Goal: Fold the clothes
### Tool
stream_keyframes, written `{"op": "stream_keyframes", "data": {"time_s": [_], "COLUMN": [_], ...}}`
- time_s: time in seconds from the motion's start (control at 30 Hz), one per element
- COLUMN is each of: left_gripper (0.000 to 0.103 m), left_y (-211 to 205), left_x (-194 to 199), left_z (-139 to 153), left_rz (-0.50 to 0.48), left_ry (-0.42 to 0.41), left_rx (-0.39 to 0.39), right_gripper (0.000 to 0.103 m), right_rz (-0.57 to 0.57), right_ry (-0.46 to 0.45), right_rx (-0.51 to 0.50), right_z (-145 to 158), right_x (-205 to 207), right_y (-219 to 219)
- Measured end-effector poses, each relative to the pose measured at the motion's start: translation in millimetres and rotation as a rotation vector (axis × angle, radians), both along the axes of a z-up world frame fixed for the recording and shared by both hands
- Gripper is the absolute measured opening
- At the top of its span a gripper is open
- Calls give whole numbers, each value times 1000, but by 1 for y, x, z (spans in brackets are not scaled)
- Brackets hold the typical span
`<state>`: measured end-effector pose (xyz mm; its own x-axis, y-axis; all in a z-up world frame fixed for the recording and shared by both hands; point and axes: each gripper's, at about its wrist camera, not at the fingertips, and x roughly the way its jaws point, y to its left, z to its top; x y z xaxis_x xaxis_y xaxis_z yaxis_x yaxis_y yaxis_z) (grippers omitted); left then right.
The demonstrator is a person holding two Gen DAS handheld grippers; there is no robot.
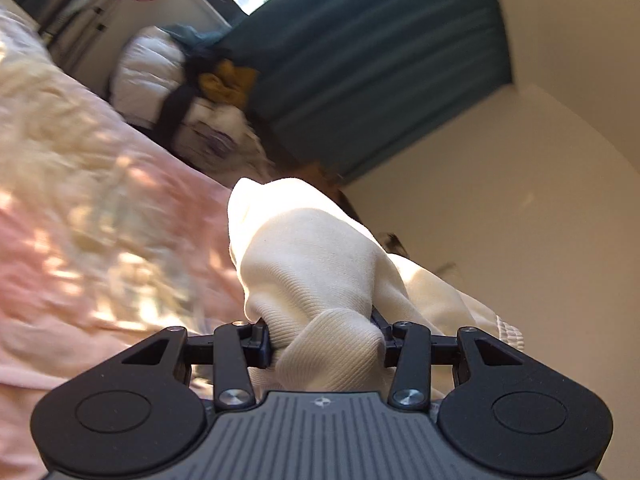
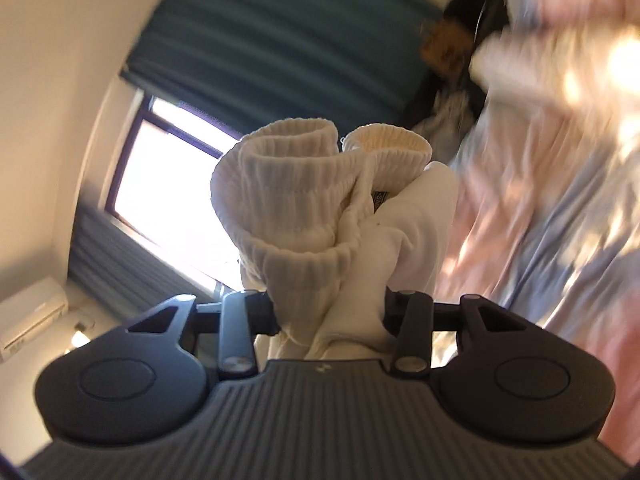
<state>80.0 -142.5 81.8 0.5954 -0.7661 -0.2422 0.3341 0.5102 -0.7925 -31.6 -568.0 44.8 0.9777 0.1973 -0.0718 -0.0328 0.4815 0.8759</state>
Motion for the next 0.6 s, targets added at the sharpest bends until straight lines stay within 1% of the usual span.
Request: {"op": "stream_keyframes", "data": {"time_s": [0.1,0.27,0.33,0.43,0.5,0.6], "left_gripper": [45,45,45,45,45,45], "left_y": [-74,-183,-220,-267,-292,-313], "left_x": [-2,0,1,0,3,15], "left_z": [-2,-26,-45,-75,-97,-134], "left_rz": [-83,-220,-265,-317,-346,-375], "left_ry": [-11,3,10,26,43,80], "left_rx": [-2,16,26,47,67,86], "right_gripper": [45,45,45,45,45,45], "right_rz": [-94,-249,-311,-392,-437,-478], "right_ry": [-11,-12,-14,-25,-23,3], "right_rx": [-5,5,22,54,72,95], "right_z": [1,-23,-41,-77,-103,-139], "right_x": [-32,-78,-96,-120,-130,-138], "right_y": [-51,-121,-143,-168,-180,-193]}}
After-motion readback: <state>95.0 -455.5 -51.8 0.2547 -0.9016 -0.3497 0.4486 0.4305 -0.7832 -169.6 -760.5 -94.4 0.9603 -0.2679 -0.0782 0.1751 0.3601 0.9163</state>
